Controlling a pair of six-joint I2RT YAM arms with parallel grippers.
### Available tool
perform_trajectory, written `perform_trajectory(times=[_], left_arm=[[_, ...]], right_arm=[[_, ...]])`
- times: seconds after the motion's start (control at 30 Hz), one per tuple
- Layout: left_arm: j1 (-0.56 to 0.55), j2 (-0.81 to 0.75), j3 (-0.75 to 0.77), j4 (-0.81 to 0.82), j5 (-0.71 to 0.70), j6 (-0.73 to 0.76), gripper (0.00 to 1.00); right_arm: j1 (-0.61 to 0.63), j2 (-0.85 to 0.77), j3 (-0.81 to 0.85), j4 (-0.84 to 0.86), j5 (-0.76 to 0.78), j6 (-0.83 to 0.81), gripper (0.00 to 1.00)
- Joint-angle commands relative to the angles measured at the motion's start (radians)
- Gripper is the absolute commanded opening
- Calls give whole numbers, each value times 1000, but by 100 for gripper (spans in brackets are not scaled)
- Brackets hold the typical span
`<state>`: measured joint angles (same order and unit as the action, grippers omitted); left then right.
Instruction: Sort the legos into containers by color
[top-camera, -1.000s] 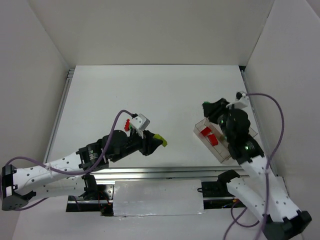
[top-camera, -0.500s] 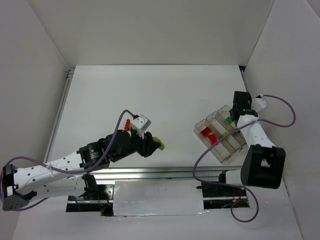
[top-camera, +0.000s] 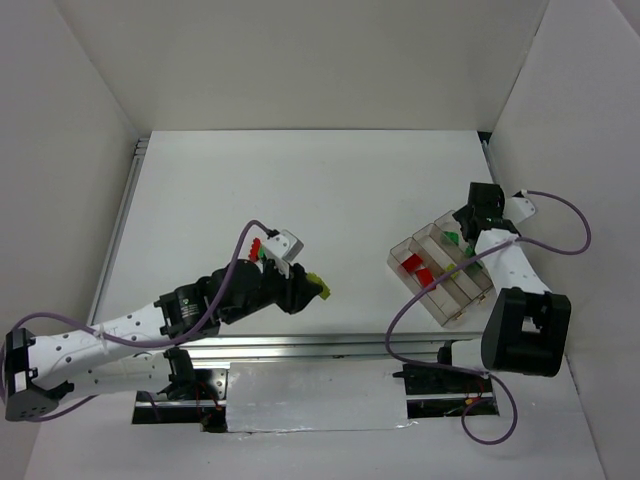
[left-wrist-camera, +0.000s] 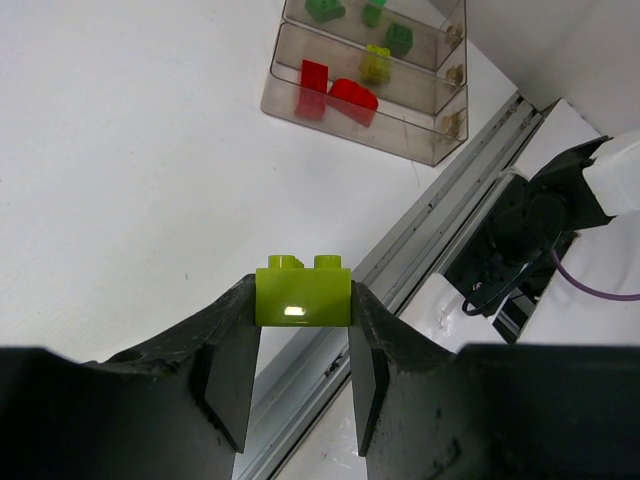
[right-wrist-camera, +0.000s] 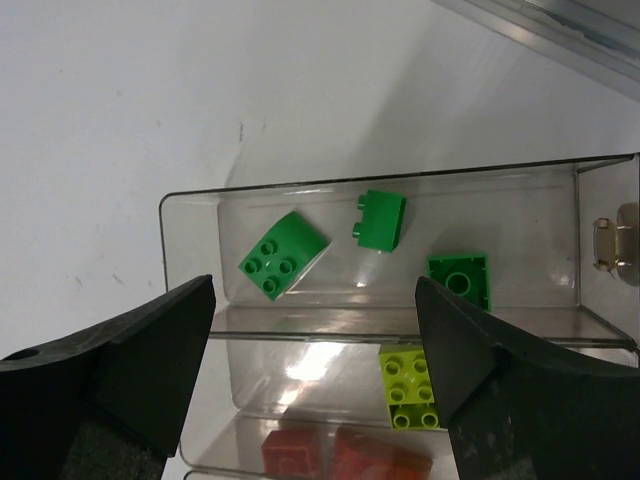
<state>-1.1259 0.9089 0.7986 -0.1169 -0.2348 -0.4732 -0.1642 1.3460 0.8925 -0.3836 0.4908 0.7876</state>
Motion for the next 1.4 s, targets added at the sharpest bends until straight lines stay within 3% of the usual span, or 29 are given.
perform_trajectory(times=[0.0,0.13,0.17,0.23,0.43,0.57,0.63,0.77,0.87,0.97,1.03,1.13,1.17,1.2,1.23,1.37], left_arm=[[6,41,75,83,-3,16,0],[14,210,200,166,25,-8,0],[17,252,227,207,46,-13,0],[29,378,318,249,81,-28,0],[77,718,597,345,229,-56,0],[95,968,834,333,304,-50,5],[95,1184,1081,277,351,-33,12],[103,1361,1331,227,359,-31,18],[110,1485,1441,175,319,-30,20],[126,1529,1395,224,319,-54,24],[135,1544,1372,252,330,-76,29],[149,1567,1364,261,348,-100,56],[153,1568,1360,264,353,-104,71],[153,1565,1352,270,356,-102,77],[155,1559,1341,278,358,-102,99],[172,1448,1240,340,361,-96,99]], right_arm=[[-5,-79,40,-17,-46,-4,88],[-1,-357,-45,-37,-208,-7,88],[0,-515,-59,-47,-234,-11,89],[0,-720,-81,-66,-276,-28,100],[37,-979,8,-340,-258,-50,100],[37,-1094,66,-400,-317,-34,100],[35,-1105,109,-420,-374,-37,100],[35,-1098,146,-465,-428,-59,100],[38,-1134,146,-474,-419,-89,100],[35,-1156,157,-489,-409,-113,100],[35,-1153,168,-497,-419,-128,100],[35,-1153,168,-494,-446,-140,100],[35,-1153,161,-489,-451,-142,100],[35,-1156,155,-483,-460,-145,100],[35,-1156,149,-474,-471,-149,100],[38,-1147,137,-472,-486,-154,99]])
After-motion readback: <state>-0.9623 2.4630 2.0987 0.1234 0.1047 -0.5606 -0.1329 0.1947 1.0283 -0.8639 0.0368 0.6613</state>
